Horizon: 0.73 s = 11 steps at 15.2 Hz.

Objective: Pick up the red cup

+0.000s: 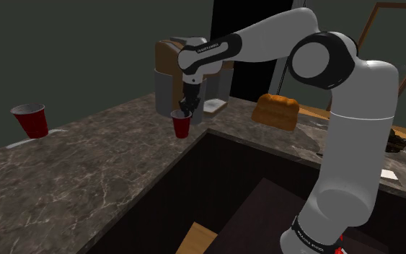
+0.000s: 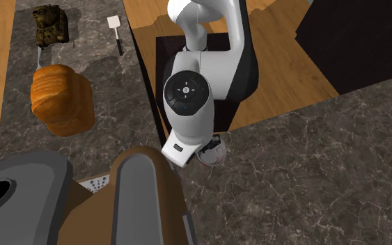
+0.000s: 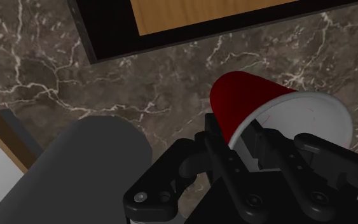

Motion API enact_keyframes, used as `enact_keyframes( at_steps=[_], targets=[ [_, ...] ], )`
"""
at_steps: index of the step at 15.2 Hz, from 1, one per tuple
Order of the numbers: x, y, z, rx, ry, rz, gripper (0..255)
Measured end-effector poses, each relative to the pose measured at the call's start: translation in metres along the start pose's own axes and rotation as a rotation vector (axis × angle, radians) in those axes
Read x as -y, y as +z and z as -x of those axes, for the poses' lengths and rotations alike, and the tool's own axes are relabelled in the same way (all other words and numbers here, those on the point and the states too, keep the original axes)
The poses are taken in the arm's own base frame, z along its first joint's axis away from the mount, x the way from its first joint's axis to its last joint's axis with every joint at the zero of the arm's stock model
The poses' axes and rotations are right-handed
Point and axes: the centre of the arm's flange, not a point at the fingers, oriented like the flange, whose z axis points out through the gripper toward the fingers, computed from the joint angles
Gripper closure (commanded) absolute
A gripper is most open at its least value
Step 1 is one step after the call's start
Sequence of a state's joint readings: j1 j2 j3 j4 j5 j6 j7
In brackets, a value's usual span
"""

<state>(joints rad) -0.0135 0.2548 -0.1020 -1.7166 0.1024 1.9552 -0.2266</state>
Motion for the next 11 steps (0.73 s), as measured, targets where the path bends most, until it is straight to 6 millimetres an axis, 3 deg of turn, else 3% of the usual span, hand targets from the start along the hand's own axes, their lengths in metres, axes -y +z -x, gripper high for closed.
enact_keyframes(
  at_steps=[5, 11],
  targets=[
    [0.0, -0.003, -0.002, 0.029, 0.002, -0.005, 255],
    [-0.001, -0.032, -0.001, 0.034, 0.006, -0.006, 255]
  ],
)
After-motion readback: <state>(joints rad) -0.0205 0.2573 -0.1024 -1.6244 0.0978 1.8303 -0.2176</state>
